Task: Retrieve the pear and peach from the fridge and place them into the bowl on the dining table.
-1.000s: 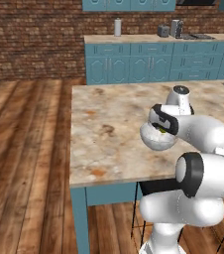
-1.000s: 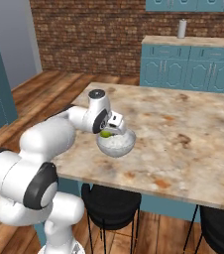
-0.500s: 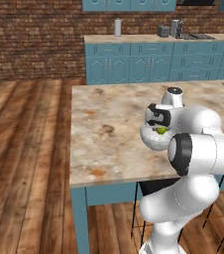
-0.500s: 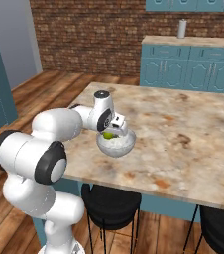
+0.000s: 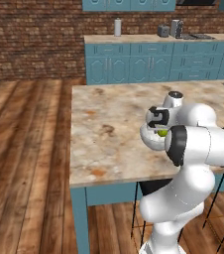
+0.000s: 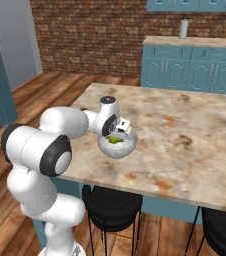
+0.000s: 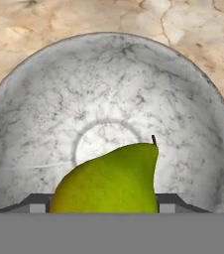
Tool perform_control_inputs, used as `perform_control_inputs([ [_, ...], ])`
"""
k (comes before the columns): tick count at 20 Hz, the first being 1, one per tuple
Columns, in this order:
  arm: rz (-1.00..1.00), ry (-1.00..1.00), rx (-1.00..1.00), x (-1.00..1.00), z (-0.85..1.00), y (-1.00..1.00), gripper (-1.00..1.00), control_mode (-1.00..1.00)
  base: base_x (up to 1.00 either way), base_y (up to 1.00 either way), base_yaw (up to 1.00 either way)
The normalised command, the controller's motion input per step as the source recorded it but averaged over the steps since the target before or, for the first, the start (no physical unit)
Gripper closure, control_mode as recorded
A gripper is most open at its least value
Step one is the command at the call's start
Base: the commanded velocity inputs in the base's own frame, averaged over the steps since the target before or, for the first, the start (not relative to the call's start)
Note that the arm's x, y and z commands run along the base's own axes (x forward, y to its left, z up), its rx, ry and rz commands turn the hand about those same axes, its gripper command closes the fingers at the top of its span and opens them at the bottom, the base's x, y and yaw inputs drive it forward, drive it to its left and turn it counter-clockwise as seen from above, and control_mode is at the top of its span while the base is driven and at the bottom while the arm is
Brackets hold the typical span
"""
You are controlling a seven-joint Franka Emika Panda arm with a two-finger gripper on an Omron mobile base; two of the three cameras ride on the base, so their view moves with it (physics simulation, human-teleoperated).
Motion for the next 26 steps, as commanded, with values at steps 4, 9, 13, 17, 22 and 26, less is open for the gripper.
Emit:
perform_control_inputs([
  [4,0.00,0.00,0.00,0.32,-0.07,0.00,-1.00,-1.00,0.00,0.00,0.00],
  [9,-0.02,-0.02,0.00,-0.26,0.30,-0.01,-1.00,-1.00,0.00,0.00,0.00],
  [13,-0.04,-0.03,0.00,-0.37,0.81,0.00,-1.00,-1.00,0.00,0.00,0.00],
  [17,0.00,-0.16,-0.05,-0.87,0.99,0.04,-1.00,-1.00,0.00,0.00,0.00],
  [22,0.01,-0.16,-0.01,-1.00,0.93,0.00,-1.00,-1.00,0.00,0.00,0.00],
  [26,0.08,-0.11,0.00,-1.00,0.50,0.00,-1.00,-1.00,0.00,0.00,0.00],
])
